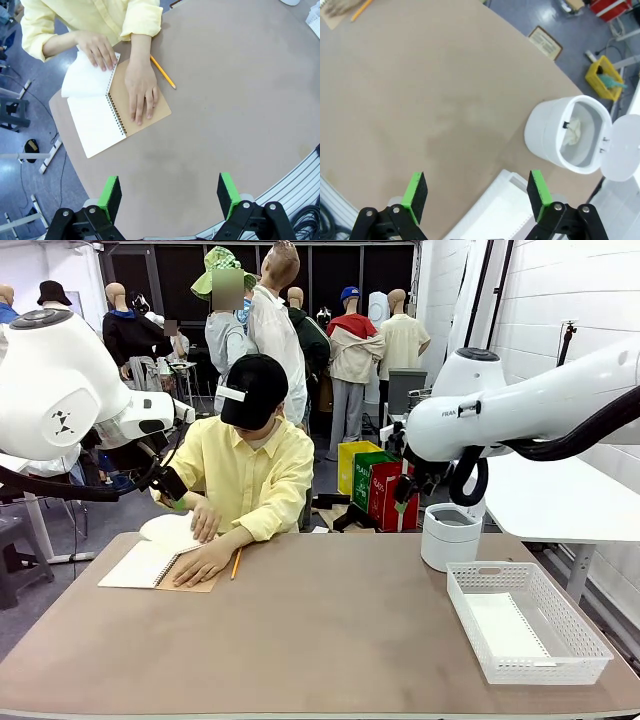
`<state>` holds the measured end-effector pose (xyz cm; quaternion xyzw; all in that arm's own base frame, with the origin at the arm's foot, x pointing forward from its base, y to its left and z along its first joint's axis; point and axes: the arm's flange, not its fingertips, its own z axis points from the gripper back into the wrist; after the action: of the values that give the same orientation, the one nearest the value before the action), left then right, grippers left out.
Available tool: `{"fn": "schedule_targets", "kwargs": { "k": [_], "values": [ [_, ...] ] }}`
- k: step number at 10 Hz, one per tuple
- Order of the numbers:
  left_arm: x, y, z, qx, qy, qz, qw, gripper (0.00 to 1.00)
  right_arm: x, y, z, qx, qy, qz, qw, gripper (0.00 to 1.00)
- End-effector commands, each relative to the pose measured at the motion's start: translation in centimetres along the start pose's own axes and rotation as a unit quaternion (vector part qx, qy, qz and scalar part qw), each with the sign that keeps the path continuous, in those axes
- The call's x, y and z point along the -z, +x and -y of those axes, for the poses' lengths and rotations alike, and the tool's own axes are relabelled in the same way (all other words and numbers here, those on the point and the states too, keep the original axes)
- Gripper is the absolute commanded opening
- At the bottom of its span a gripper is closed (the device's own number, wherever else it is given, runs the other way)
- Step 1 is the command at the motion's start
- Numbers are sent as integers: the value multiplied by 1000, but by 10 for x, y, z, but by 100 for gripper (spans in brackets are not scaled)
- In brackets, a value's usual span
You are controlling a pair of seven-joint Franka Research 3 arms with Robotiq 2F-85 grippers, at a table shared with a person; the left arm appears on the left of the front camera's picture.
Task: Sort the paper based on its condition.
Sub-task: If a person hands you a paper, place it in the Organizing basket , and if it's crumpled, put it in the Trash can.
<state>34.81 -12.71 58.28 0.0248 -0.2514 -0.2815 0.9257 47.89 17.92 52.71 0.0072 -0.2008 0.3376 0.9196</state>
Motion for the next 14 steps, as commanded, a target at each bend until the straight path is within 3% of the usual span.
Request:
{"fn": "schedule_targets", "kwargs": {
  "k": [1, 7, 10, 11, 12, 14],
  "values": [
    [0, 0, -1, 1, -1, 3, 1000, 100, -22, -19, -19, 26, 53, 32, 998, 100],
    [0, 0, -1, 1, -1, 3, 1000, 100, -56, -47, -79, -27, 100, 100, 990, 100],
    [0, 0, -1, 1, -1, 3, 1000, 100, -59, -48, -98, -48, 112, 101, 987, 100],
    [0, 0, -1, 1, -1, 3, 1000, 100, -55, -50, -101, -72, 143, 86, 983, 100],
    [0, 0, -1, 1, -1, 3, 1000, 100, -65, -40, -100, -38, 95, 87, 991, 100],
    [0, 0, -1, 1, -1, 3, 1000, 100, -65, -40, -100, -38, 95, 87, 991, 100]
  ]
}}
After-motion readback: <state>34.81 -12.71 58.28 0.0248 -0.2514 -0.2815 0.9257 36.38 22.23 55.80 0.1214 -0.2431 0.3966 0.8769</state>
